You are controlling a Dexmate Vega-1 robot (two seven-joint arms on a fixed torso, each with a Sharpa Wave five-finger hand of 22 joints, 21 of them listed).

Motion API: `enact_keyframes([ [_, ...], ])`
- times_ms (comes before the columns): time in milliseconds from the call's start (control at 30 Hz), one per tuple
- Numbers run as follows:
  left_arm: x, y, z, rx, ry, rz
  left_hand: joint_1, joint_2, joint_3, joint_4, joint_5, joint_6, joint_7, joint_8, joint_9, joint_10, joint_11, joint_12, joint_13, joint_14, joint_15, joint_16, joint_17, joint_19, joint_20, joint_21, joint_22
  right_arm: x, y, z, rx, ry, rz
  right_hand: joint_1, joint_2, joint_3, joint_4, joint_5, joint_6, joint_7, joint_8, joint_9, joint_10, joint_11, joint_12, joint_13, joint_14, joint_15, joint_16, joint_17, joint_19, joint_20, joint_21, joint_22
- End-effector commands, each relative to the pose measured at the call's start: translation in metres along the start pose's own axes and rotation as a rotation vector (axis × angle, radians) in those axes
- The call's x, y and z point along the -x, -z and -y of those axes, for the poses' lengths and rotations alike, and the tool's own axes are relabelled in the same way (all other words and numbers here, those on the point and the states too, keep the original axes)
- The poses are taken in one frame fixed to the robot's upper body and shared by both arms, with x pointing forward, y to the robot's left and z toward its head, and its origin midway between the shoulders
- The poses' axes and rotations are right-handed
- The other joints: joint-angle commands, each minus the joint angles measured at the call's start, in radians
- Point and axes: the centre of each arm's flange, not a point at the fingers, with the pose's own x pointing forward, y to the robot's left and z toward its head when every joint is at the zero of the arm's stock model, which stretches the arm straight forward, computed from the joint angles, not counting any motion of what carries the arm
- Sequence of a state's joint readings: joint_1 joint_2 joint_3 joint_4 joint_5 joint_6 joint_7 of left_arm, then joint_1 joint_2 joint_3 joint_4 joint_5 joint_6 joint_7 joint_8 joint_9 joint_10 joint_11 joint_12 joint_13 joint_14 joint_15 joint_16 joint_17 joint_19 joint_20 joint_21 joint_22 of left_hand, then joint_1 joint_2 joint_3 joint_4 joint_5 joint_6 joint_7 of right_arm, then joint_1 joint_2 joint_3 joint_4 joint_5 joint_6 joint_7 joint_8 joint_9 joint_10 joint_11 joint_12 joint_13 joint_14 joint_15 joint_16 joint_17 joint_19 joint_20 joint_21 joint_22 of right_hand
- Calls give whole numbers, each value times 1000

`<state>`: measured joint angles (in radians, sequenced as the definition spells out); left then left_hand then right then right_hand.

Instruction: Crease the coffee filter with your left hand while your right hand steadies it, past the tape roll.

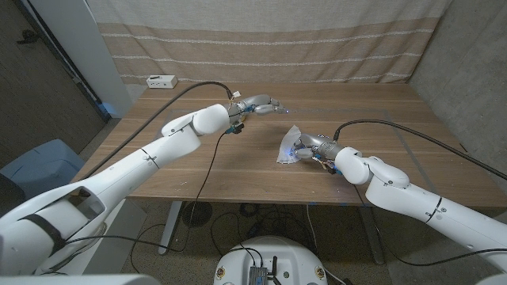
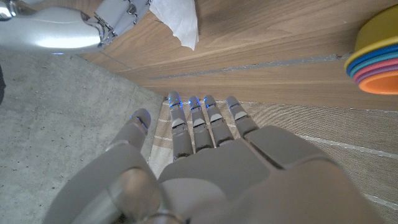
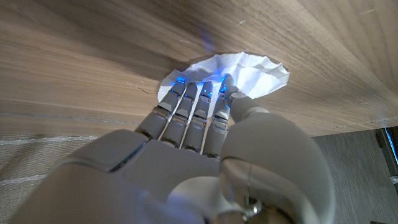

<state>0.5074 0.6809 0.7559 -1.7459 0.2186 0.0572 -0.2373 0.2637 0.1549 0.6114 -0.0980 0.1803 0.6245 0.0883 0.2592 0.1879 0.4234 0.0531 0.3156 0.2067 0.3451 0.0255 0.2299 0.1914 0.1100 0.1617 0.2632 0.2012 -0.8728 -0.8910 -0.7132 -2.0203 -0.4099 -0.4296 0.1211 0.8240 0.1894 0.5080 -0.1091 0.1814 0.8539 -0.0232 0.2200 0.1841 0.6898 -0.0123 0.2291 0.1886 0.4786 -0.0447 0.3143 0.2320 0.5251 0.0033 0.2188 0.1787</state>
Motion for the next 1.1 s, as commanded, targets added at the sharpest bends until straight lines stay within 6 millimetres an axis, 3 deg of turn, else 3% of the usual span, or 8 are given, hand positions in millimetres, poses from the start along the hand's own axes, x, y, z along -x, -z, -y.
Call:
enact_keyframes([
  [33,-15,-12,-4,-133,70,-19,-18,13,-6,26,7,94,39,31,17,91,13,35,21,81,0,43,27,36,-15,17,7,1,-2,-1,2,1,5,-3,-3,1,1,-3,11,3,-2,1,5,-4,-1,1,9,-42,-1,2,6,2,4,2],
  [200,-29,-15,-7,-186,143,-41,-3,35,-6,33,13,146,49,56,39,154,15,67,45,130,3,87,65,99,-18,49,14,3,-2,-3,-5,6,8,-2,-3,2,0,-3,12,4,-5,1,6,2,-3,1,11,-43,-1,1,7,2,4,2],
  [433,-50,-17,-13,-229,230,-68,24,52,17,41,24,186,65,78,53,179,20,82,59,142,7,108,90,120,-34,62,17,6,-2,-6,-11,7,13,-4,-1,1,1,-4,13,3,-6,2,7,-1,-5,1,10,-42,-1,2,8,1,4,2],
  [633,-66,-23,-14,-235,285,-57,72,65,86,81,42,196,81,90,71,193,32,94,76,151,15,132,124,126,-34,74,21,8,-2,-8,-10,10,12,-4,1,1,2,-4,14,3,-9,2,8,0,-6,2,9,-41,-1,3,8,1,4,2],
  [800,-73,-29,-10,-187,344,-39,110,61,132,110,47,223,86,107,87,230,25,114,92,186,10,166,153,150,-36,97,27,9,-1,-9,-12,11,12,-4,2,1,2,-3,15,4,-10,2,7,2,-8,2,9,-41,0,4,7,1,3,2],
  [1100,-81,-34,3,-122,444,-22,131,49,131,123,37,300,116,142,112,313,37,159,117,269,21,224,187,155,-36,121,37,8,0,-9,-11,6,10,-4,2,1,2,-3,16,5,-12,2,9,3,-9,2,10,-43,0,5,9,0,4,2],
])
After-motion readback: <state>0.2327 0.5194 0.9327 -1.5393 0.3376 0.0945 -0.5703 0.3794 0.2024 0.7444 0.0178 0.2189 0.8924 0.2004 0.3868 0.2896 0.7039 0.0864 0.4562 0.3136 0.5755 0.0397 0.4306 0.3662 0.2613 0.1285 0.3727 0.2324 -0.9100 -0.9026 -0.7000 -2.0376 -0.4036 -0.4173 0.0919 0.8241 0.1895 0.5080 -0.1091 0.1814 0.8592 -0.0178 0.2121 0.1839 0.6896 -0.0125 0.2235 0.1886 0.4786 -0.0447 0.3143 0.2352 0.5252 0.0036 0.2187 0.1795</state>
